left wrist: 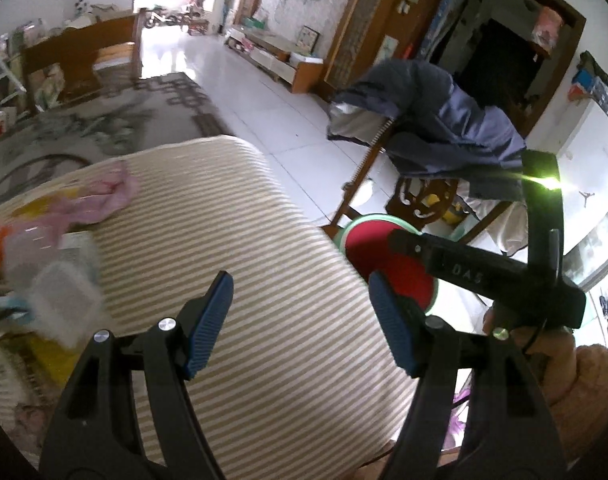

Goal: Collect trash
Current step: 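Move both grippers back over the trash on the table, then grasp crumpled paper with the left gripper while the right gripper grasps the pink-and-white bag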

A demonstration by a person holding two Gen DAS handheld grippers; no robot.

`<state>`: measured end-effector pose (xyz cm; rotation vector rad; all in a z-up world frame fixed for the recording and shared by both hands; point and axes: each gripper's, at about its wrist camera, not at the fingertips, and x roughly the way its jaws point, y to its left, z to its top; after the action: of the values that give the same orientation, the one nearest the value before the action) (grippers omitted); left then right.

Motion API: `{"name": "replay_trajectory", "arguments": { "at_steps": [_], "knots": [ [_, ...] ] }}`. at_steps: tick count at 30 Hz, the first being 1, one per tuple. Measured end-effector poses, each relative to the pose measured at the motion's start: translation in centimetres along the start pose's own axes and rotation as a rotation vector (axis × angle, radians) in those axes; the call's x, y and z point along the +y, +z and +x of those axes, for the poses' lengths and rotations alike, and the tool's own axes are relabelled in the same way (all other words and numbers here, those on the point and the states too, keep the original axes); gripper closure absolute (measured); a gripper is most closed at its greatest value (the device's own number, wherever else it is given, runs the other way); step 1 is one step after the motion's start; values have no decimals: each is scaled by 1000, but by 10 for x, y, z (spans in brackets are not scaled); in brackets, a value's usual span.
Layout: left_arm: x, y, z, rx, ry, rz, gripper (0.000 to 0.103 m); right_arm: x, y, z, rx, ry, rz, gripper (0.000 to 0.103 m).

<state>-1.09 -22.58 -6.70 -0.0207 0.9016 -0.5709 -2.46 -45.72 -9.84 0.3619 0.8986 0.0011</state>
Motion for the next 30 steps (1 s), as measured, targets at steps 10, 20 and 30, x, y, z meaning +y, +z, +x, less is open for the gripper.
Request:
{"name": "replay_trajectory", "arguments": {
  "at_steps": [10,20,30],
  "knots": [
    [111,-54,-81,-11,139,-67,32,129,-37,23,28,105,-102,46],
    [209,-113,-104,92,272,-215,32,216,-50,27,10,152,-238,46],
    [233,-129,-59,216,159,-267,32,281,-46,27,49,289,-346,43]
  ]
}}
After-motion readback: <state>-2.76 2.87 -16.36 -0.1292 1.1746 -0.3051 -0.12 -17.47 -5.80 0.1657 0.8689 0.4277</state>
